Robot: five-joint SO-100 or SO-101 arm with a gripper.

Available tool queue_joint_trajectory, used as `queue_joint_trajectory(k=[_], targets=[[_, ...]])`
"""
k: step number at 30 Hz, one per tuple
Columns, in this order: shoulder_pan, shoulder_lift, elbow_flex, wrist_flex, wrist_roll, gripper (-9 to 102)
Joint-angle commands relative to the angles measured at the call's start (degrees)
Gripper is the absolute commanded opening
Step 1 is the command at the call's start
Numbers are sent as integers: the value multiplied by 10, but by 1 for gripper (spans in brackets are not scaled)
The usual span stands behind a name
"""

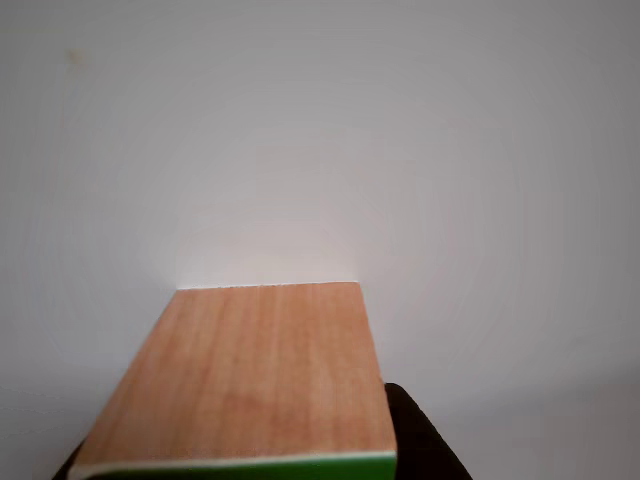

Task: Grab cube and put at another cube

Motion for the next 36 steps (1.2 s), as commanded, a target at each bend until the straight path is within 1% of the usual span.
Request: queue_joint_trajectory(k=[1,5,11,16,25,31,36], targets=[[-3,6,-26,4,3,26],[0,6,-30,4,8,21],[1,7,-33,8,11,20],[-21,47,-40,47,27,20],[-105,191,-26,120,79,20],[-178,258,16,138,121,20],[-231,284,42,149,152,21]])
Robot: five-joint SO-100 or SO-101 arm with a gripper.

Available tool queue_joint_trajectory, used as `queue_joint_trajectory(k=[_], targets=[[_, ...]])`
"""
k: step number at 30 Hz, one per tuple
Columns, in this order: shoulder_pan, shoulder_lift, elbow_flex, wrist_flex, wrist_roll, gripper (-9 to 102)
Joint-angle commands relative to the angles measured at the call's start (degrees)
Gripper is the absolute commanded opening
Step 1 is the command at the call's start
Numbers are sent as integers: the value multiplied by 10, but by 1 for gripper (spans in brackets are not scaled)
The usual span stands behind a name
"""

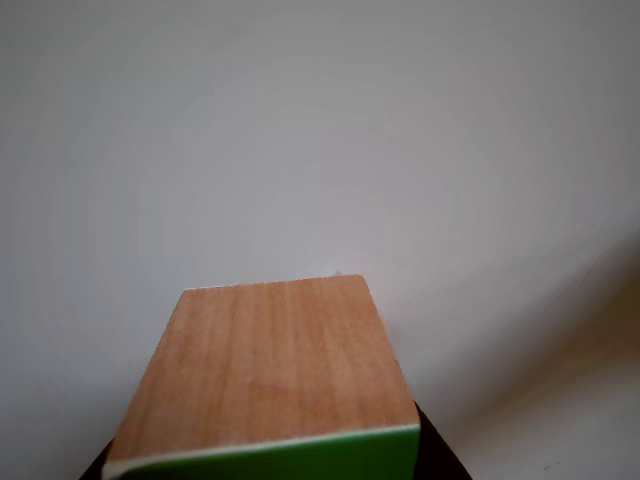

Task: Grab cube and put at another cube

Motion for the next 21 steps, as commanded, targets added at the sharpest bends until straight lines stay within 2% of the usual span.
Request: queue_joint_trajectory(k=[1,11,21], targets=[[-31,44,9,7,18,21],[-121,41,26,4,69,21],[-138,-50,-43,7,92,22]])
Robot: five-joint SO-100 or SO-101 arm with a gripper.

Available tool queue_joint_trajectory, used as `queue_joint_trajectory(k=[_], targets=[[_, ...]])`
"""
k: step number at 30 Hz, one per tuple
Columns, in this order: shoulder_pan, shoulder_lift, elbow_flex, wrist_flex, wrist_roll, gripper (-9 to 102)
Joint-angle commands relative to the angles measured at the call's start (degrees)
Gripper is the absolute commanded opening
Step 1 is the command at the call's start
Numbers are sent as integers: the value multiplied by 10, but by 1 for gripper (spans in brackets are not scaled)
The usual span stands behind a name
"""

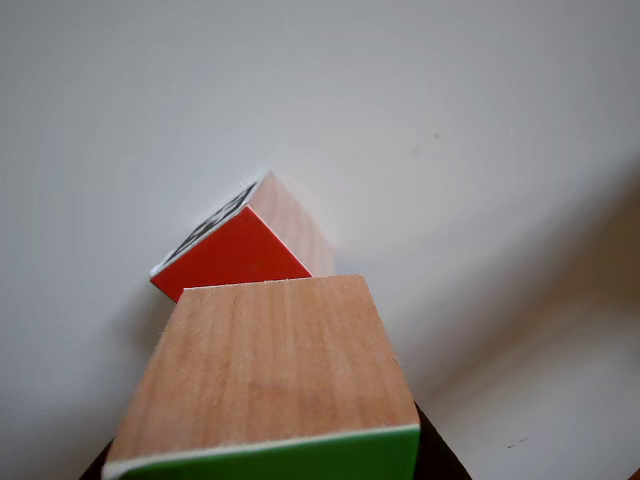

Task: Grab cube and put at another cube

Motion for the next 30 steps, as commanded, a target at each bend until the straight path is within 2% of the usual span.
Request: queue_joint_trajectory(k=[1,30], targets=[[5,-16,-48,4,4,22],[13,-137,-162,14,19,22]])
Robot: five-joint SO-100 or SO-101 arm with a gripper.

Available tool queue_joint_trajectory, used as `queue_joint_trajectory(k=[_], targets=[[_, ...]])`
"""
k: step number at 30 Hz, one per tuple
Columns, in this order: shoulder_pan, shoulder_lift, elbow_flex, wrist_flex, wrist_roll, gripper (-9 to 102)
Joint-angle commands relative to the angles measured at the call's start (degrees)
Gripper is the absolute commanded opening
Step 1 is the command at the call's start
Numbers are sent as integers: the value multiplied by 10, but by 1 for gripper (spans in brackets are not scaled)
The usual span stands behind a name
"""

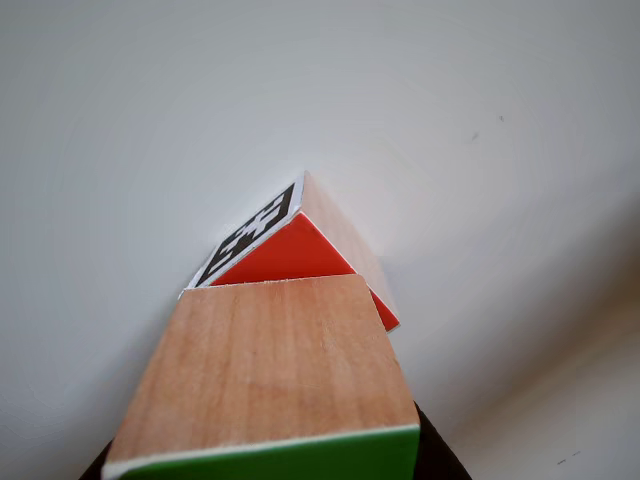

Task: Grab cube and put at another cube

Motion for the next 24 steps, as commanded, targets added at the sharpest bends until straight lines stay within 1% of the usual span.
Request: queue_joint_trajectory(k=[1,15,24], targets=[[11,4,-30,4,1,22],[8,0,-18,4,-3,23],[-1,1,-8,4,6,29]])
